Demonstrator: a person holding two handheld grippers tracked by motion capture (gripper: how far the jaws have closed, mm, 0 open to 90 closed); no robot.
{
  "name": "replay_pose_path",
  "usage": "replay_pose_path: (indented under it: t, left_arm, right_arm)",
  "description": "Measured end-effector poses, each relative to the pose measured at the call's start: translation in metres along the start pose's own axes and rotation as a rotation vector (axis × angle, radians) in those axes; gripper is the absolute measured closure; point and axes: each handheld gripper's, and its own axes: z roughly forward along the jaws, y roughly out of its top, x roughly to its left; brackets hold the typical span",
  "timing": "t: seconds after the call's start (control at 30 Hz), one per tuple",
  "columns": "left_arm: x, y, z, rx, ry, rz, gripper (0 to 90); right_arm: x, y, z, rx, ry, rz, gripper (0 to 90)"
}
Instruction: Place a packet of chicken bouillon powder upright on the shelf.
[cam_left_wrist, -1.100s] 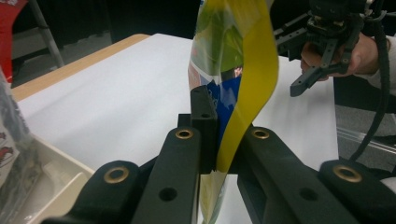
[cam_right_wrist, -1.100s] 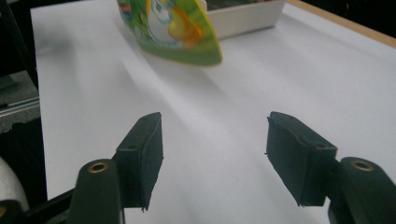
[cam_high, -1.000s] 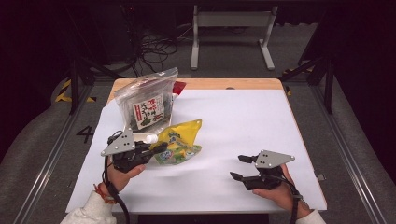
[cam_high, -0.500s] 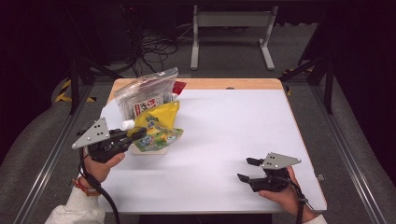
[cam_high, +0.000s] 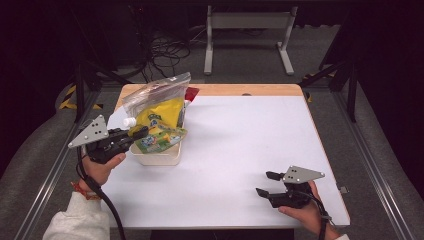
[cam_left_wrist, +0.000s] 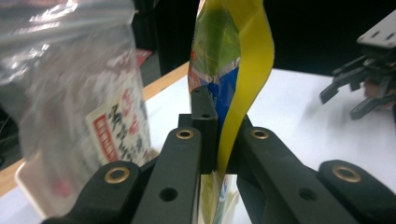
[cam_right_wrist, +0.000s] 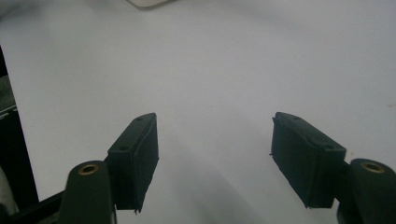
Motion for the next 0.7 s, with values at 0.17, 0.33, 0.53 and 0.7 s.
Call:
replay_pose_path:
  t: [0.17,0.33,0.53,0.7]
  left_arm:
    - [0.009,-0.007,-0.002,0.037,-0.013,0.002,88.4]
    - [0.016,-0.014,-0.002,0.079,-0.038,0.002,88.4]
    - [0.021,-0.024,0.007,0.146,-0.044,-0.014,88.3]
    - [0.022,-0.028,0.01,0.152,-0.041,-0.03,88.3]
  right_arm:
    - [0.0,-0.001,0.0,0.003,-0.001,0.0,31.5]
    - [0.001,-0.001,0.0,0.008,-0.004,-0.002,31.4]
    - [0.001,-0.001,0.0,0.013,-0.005,-0.007,30.9]
    - [0.001,-0.001,0.001,0.013,-0.002,-0.009,30.6]
